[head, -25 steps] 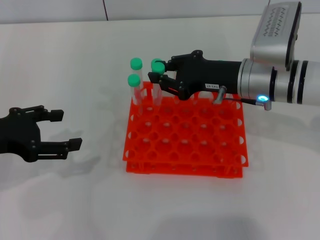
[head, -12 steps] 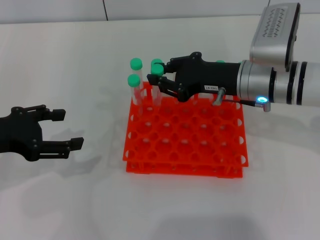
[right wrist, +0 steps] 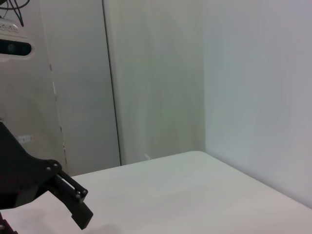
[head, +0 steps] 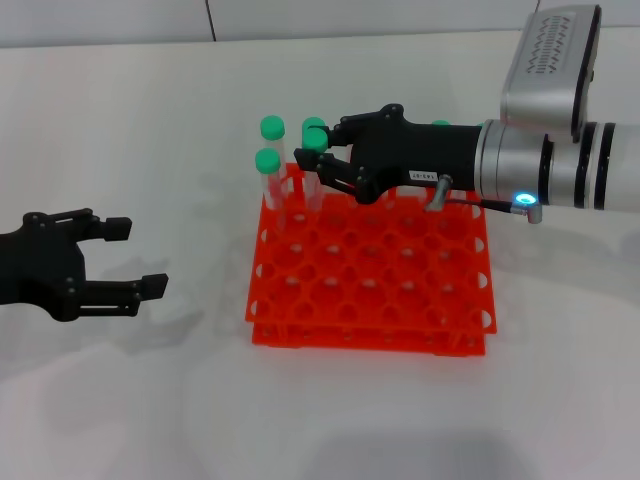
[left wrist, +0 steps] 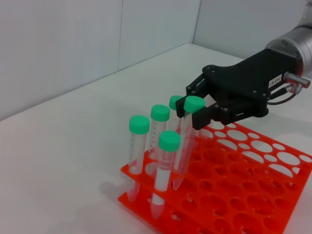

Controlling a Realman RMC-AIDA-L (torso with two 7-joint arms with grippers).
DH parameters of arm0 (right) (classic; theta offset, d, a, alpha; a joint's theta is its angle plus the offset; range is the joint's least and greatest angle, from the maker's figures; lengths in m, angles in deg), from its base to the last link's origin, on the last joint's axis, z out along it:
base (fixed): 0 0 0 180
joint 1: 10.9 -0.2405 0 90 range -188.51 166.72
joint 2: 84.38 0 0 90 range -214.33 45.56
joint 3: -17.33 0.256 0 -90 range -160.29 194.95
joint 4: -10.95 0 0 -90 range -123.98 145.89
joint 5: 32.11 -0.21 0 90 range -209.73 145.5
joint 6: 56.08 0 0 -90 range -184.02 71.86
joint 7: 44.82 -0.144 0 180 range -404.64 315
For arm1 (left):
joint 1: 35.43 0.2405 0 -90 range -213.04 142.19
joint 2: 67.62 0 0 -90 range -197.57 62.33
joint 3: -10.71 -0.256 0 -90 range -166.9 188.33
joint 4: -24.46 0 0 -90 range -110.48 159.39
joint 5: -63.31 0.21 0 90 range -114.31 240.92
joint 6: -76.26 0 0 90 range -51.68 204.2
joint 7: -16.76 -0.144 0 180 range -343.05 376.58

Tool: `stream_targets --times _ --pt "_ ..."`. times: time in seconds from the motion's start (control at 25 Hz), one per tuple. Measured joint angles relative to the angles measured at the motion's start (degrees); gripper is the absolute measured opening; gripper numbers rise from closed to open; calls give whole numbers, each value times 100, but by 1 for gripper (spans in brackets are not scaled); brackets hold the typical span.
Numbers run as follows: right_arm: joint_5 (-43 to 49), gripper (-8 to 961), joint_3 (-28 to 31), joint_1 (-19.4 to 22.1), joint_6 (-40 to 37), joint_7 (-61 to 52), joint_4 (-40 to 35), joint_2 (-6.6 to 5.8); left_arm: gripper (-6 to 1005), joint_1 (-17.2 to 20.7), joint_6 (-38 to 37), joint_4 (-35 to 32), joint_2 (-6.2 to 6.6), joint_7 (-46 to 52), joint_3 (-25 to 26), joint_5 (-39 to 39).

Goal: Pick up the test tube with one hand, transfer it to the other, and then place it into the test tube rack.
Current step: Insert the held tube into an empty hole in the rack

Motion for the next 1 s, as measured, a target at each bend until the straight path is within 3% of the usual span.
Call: stream_targets --times 1.0 --pt "1 303 -35 4 5 -4 81 9 874 -46 0 61 0 0 -10 9"
